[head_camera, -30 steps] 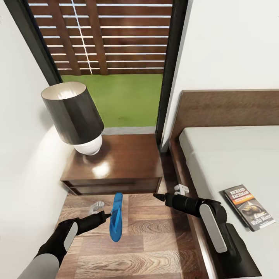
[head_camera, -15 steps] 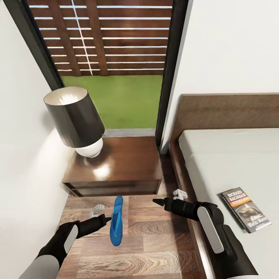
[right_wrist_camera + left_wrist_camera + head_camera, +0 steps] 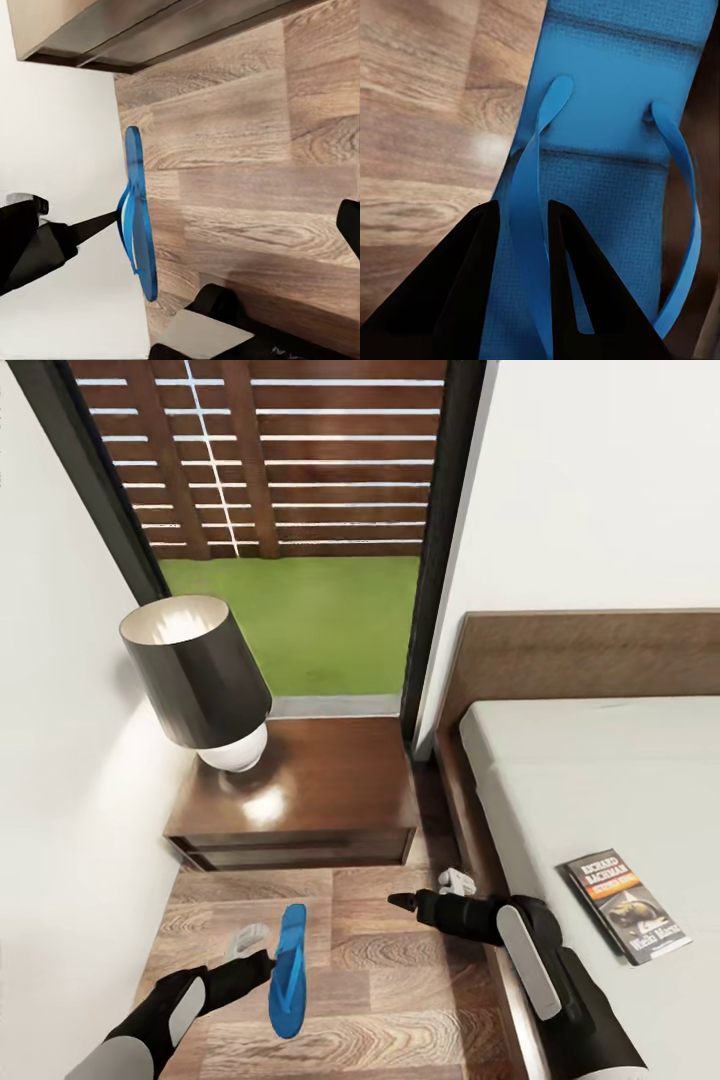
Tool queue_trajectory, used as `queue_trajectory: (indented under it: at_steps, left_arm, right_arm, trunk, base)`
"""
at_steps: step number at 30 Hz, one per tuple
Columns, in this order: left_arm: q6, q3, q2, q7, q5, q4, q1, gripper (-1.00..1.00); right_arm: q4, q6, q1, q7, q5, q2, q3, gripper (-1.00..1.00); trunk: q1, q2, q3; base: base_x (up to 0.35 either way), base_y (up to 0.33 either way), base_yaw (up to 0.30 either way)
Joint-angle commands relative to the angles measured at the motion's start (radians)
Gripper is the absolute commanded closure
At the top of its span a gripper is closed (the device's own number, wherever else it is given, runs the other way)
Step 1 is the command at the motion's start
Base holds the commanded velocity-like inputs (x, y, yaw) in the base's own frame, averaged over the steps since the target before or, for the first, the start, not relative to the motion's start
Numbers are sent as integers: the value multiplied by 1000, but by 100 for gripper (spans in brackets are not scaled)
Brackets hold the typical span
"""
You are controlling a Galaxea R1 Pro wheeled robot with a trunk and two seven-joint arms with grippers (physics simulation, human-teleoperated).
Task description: In the bedroom, move the book from the bed onto either nightstand, and place the two sandals side by side next to the bed.
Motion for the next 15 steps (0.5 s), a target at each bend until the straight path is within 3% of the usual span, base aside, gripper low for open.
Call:
queue_trajectory:
  at_steps: [1, 6, 11, 15]
  left_arm:
    - [4, 4, 1, 7, 7, 10, 0, 100]
    - [-4, 3, 14, 14, 6, 31, 0, 100]
    - [-6, 3, 25, 14, 4, 34, 0, 100]
    - [-6, 3, 41, 13, 4, 34, 0, 100]
  right_arm:
    - [14, 3, -1, 10, 11, 3, -1, -100]
    - [134, -6, -1, 10, 16, 6, -2, -100]
    - [272, -320, -1, 12, 18, 6, 26, -100]
    - [381, -430, -1, 12, 19, 6, 91, -100]
  trunk:
    - [-4, 7, 3]
    - [-23, 42, 18]
    - [-42, 77, 34]
    - [-58, 105, 47]
  base:
    - [0, 0, 0]
    - [0, 0, 0]
    - [0, 0, 0]
    - [0, 0, 0]
